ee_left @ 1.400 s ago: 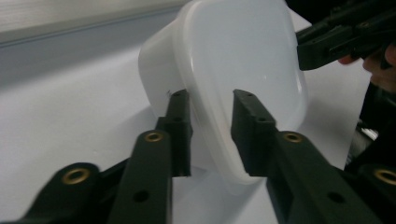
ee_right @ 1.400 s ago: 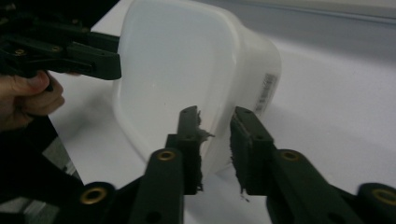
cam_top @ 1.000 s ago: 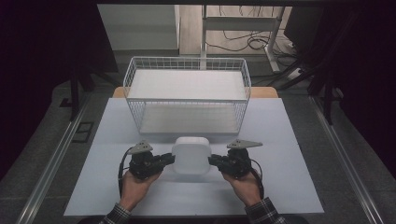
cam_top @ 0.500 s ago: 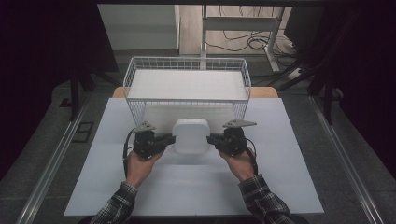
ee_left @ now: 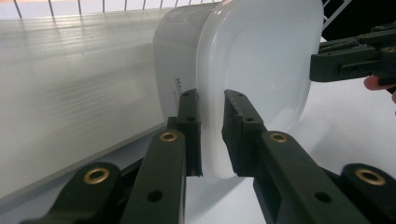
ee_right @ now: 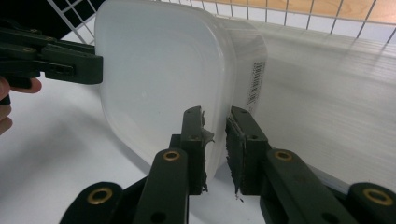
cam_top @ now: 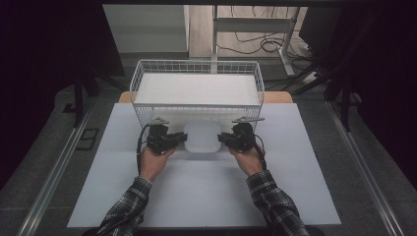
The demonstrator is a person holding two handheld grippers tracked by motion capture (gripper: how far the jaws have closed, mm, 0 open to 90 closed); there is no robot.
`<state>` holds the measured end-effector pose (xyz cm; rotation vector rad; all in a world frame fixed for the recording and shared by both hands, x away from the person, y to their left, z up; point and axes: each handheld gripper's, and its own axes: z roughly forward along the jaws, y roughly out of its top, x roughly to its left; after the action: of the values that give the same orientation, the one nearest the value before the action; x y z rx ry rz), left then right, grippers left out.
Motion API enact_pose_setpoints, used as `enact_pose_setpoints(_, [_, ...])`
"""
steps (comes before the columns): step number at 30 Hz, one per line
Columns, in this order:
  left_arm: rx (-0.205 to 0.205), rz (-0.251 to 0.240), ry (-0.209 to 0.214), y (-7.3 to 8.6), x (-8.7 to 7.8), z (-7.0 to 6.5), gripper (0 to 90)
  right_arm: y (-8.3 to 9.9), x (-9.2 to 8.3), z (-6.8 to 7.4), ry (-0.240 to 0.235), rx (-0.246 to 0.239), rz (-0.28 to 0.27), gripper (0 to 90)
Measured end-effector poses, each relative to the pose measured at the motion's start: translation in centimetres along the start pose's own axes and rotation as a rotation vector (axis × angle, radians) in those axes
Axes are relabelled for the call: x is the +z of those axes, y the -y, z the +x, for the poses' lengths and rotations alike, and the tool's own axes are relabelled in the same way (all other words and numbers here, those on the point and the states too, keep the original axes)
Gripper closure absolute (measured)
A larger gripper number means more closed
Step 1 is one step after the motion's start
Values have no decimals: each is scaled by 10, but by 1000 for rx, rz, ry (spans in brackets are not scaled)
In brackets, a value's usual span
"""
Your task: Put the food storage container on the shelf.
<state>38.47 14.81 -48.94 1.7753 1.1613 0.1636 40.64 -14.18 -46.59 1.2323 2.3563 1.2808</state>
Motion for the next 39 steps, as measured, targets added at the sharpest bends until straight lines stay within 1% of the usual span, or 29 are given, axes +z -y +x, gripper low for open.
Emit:
enact_pose_setpoints(5, [8, -8, -6, -3, 4, 2, 762, 1, 6, -4, 11, -4, 7, 742])
enact_pose_setpoints(7, [27, -16, -20, -5, 7, 3, 741, 0, 8, -7, 1, 7, -12, 716])
enact_pose_setpoints(8, [26, -15, -32, -6, 9, 3, 727, -1, 9, -8, 4, 9, -19, 698])
enact_pose_setpoints(9, [26, -15, -32, -6, 9, 3, 703, -1, 9, -8, 4, 9, -19, 698])
enact_pose_setpoints(10, [14, -31, -45, -7, 13, 6, 679, -3, 12, -8, 25, 10, -32, 688])
enact_pose_setpoints(11, [14, -31, -45, -7, 13, 6, 681, -3, 12, -8, 25, 10, -32, 688])
enact_pose_setpoints(12, [14, -54, -56, -8, 14, 7, 676, -6, 15, -7, 47, 10, -38, 670])
enact_pose_setpoints(13, [14, -54, -56, -8, 14, 7, 673, -6, 15, -7, 47, 10, -38, 670])
enact_pose_setpoints(14, [35, -60, -79, -11, 16, 8, 664, -9, 17, -6, 78, -10, -54, 655])
enact_pose_setpoints(15, [43, -67, -96, -13, 18, 8, 652, -10, 18, -5, 94, -16, -62, 651])
enact_pose_setpoints(16, [43, -67, -96, -13, 18, 8, 645, -10, 18, -5, 94, -16, -62, 651])
enact_pose_setpoints(17, [47, -72, -114, -14, 19, 7, 641, -12, 20, -5, 113, -10, -75, 647])
enact_pose_setpoints(18, [63, -82, -146, -16, 22, 7, 636, -13, 21, -6, 120, -12, -81, 646])
enact_pose_setpoints(19, [63, -82, -146, -16, 22, 7, 623, -13, 21, -6, 120, -12, -81, 646])
enact_pose_setpoints(20, [65, -85, -157, -17, 22, 6, 613, -14, 22, -5, 133, -19, -84, 632])
enact_pose_setpoints(21, [78, -84, -159, -17, 22, 6, 613, -14, 22, -5, 133, -19, -84, 632])
enact_pose_setpoints(22, [89, -97, -160, -15, 20, 4, 581, -14, 21, -5, 146, -44, -87, 629])
enact_pose_setpoints(23, [89, -97, -160, -15, 20, 4, 571, -14, 21, -5, 146, -44, -87, 629])
enact_pose_setpoints(24, [84, -107, -144, -13, 16, 4, 561, -15, 20, -6, 141, -56, -91, 621])
enact_pose_setpoints(28, [90, -115, -131, -10, 11, 2, 516, -14, 15, -9, 125, -53, -110, 592])
enact_pose_setpoints(29, [90, -115, -131, -10, 11, 2, 497, -14, 14, -9, 116, -51, -111, 580])
enact_pose_setpoints(30, [100, -120, -119, -8, 8, 0, 473, -14, 13, -8, 105, -51, -115, 566])
enact_pose_setpoints(31, [100, -120, -119, -8, 8, 0, 455, -14, 13, -8, 105, -51, -115, 566])
enact_pose_setpoints(33, [104, -127, -110, -6, 5, -1, 439, -14, 10, -7, 92, -55, -117, 526])
enact_pose_setpoints(34, [112, -131, -103, -5, 3, -3, 395, -14, 8, -5, 84, -64, -113, 478])
enact_pose_setpoints(35, [121, -127, -103, -4, 2, -3, 378, -14, 8, -5, 81, -67, -110, 456])
enact_pose_setpoints(37, [126, -125, -102, -3, 2, -4, 328, -14, 7, -4, 77, -69, -105, 435])
enact_pose_setpoints(38, [133, -114, -91, -2, 2, -5, 305, -13, 7, -4, 65, -71, -102, 397])
enact_pose_setpoints(39, [133, -114, -91, -2, 2, -5, 292, -13, 7, -4, 65, -71, -102, 397])
